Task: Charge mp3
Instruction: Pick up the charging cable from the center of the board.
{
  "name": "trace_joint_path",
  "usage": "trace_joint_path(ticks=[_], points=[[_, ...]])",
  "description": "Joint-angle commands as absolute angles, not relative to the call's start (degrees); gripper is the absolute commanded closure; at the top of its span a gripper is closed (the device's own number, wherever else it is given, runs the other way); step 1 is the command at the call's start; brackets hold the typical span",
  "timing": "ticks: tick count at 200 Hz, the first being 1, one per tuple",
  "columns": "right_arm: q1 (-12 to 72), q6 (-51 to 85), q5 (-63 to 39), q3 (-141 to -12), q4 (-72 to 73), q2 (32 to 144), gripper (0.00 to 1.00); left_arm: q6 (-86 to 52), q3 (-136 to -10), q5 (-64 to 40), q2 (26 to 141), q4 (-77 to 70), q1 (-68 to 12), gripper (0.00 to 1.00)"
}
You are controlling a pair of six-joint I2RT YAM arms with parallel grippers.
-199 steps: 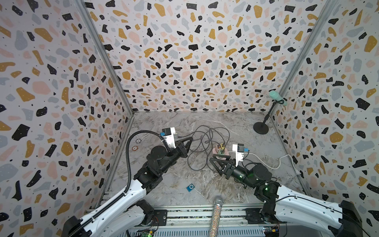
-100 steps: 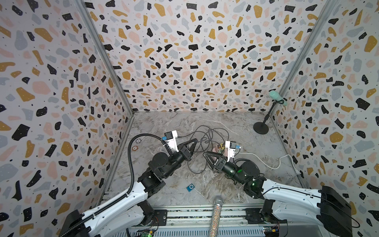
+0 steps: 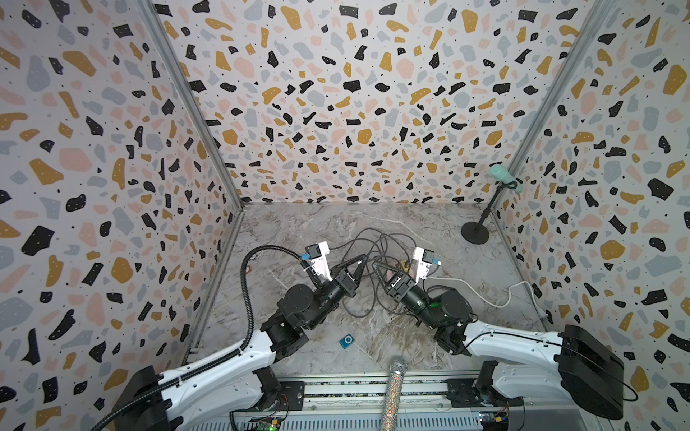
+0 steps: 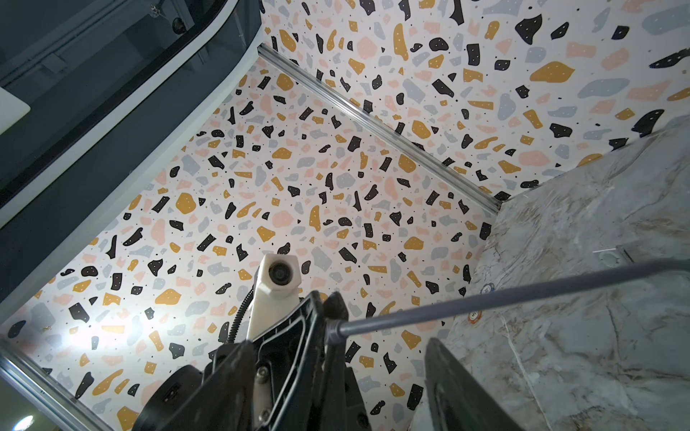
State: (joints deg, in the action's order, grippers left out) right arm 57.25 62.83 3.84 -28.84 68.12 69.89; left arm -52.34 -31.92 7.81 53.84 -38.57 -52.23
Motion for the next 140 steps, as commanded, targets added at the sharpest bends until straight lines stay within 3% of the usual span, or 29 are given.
trace_joint_path(ticks=[1, 37, 79, 99, 119, 140], points=[[56.62, 66.02, 2.67, -31.21, 74.69, 70.59, 0.28, -52.51, -32.48, 8.96, 54.96, -44.33, -53.47, 1.0], [55.74, 65.5, 4.22, -31.12, 78.15, 69.85, 0.36, -53.09, -31.83, 9.56, 57.26, -47.52, -55.4, 1.0], [55.1, 67.64, 4.45, -30.09, 79.17, 69.59, 0.72, -52.57, -31.41, 12.91, 57.95, -48.9, -57.04, 1.0], [54.8, 68.65, 4.74, -29.05, 79.1, 68.87, 0.84, -52.81, -30.99, 14.78, 57.62, -48.25, -57.13, 0.99], [54.24, 68.72, 4.74, -28.49, 77.53, 67.58, 0.94, -52.96, -30.99, 15.36, 57.51, -47.2, -57.13, 0.88], [53.85, 67.99, 5.13, -28.47, 74.51, 66.13, 0.99, -52.59, -31.09, 14.91, 56.66, -46.31, -57.13, 0.61]])
